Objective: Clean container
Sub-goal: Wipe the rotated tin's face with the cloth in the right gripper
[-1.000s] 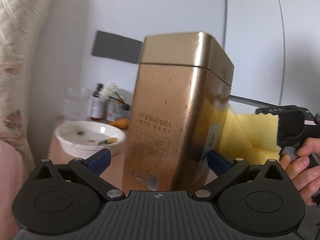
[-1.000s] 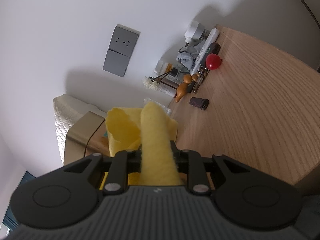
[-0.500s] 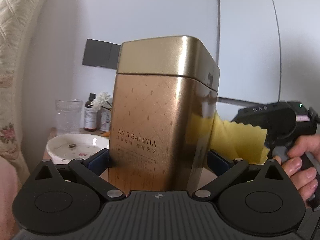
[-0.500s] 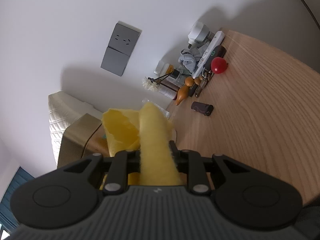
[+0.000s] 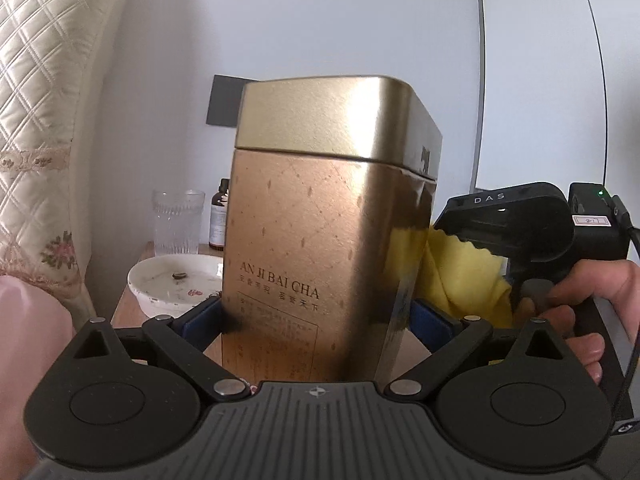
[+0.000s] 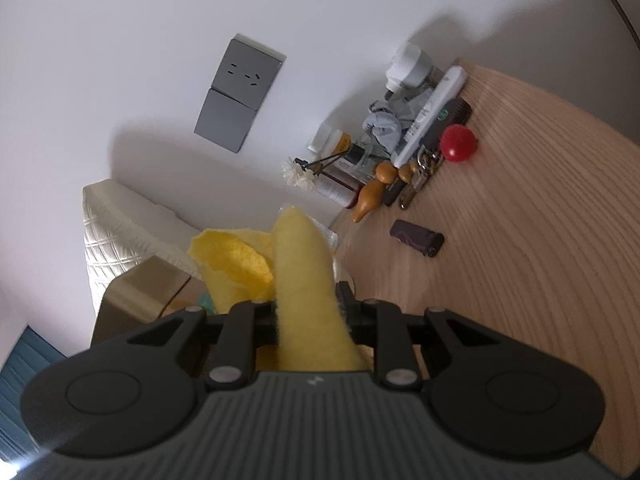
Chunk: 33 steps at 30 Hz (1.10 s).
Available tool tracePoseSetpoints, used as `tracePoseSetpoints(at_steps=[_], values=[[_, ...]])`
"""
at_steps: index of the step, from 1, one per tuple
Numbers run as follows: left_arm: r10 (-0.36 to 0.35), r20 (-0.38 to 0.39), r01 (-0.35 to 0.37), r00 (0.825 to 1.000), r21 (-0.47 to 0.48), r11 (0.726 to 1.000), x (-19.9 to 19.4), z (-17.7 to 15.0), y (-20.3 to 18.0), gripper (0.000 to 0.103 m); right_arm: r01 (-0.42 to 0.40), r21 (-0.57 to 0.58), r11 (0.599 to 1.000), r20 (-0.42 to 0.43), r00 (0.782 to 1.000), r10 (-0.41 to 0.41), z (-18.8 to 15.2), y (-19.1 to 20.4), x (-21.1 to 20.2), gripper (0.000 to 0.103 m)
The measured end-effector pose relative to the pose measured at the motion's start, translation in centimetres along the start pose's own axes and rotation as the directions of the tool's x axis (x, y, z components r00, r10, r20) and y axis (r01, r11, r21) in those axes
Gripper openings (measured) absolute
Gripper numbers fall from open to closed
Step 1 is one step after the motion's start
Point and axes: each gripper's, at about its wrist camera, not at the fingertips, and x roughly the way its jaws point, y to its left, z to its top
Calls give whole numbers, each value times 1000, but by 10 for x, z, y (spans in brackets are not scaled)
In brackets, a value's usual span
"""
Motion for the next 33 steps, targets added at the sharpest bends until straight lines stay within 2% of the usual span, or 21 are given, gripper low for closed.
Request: tracePoseSetpoints(at_steps=[6,12,20,24,28,33], values=[[-57,65,57,996,0,998,-23,-6,-4,100,-10,-10,1000,23,1000,10,-2,5,-21,24],[-105,84,104,991,10,995,-43,-10,-12,99,-6,0,1000,36,999,6,-13,13,-48,24],[-95,78,94,992,26,995,-77,-12,-30,90,-22,-34,999,31,999,23,-19,28,-54,24],[-107,78,106,991,15,994,-96,-13,-43,90,-18,-26,1000,43,999,19,-15,25,-47,23],[-111,79,106,991,59,993,-110,-17,-62,90,-15,-19,1000,54,998,16,-6,21,-35,23],[-57,97,51,994,61,997,-105,-14,-72,90,-15,8,1000,52,999,15,-1,16,-24,23]])
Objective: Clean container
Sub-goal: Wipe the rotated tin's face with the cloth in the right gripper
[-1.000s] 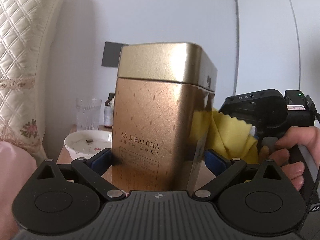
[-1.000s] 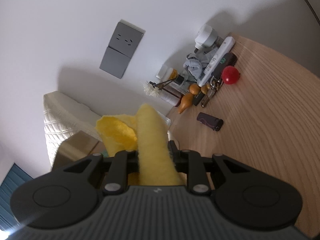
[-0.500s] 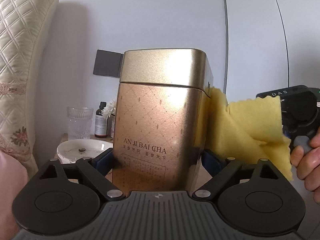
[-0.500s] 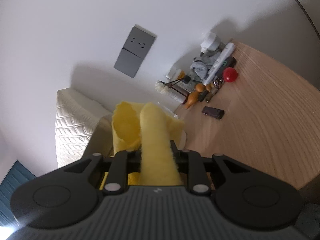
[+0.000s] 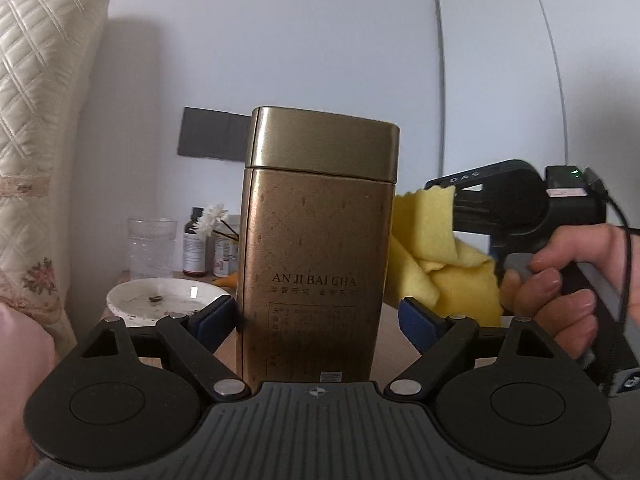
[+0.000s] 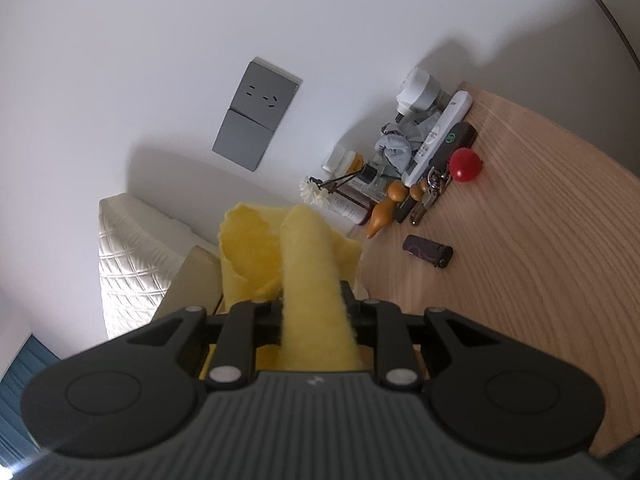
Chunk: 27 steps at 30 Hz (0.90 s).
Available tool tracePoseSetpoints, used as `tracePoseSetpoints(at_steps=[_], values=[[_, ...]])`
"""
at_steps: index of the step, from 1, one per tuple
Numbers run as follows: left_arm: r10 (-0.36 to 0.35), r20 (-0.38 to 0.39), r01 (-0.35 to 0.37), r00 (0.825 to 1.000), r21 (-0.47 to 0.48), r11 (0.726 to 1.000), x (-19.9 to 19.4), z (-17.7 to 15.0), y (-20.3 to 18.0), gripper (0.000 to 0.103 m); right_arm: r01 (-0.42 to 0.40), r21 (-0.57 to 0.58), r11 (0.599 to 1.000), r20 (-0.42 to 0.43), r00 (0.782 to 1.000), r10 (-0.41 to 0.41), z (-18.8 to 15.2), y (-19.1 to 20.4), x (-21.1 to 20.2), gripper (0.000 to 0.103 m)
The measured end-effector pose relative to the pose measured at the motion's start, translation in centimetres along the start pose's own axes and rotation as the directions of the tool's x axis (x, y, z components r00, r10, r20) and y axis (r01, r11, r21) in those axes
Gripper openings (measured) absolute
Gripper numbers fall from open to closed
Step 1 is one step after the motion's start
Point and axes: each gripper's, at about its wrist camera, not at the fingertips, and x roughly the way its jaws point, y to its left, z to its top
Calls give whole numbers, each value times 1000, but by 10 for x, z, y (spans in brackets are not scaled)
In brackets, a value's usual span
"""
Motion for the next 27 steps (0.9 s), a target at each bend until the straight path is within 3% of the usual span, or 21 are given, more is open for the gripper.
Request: tracePoseSetpoints(at_steps=[5,10,13,16,19,27], values=[[54,-4,-53,999,58,997,23,-7,-6,90,9,22,1000,-12,1000,-9,-6,-5,-6,23],[88,-59,-82,994,110,991,16,-10,-24,90,-2,29,1000,-15,1000,2,-7,2,-11,23],[97,-108,-85,989,105,991,17,-15,-31,90,-59,64,996,4,998,59,-1,16,-17,24],[110,-98,-96,989,132,987,17,-12,-39,90,-105,25,994,27,994,104,3,34,-24,24],[124,-93,-114,988,109,988,16,-9,-39,80,-97,34,995,23,995,96,1,32,-23,24],[129,-94,-121,987,95,988,47,-14,-24,80,-16,86,996,1,1000,16,-15,10,-16,23]])
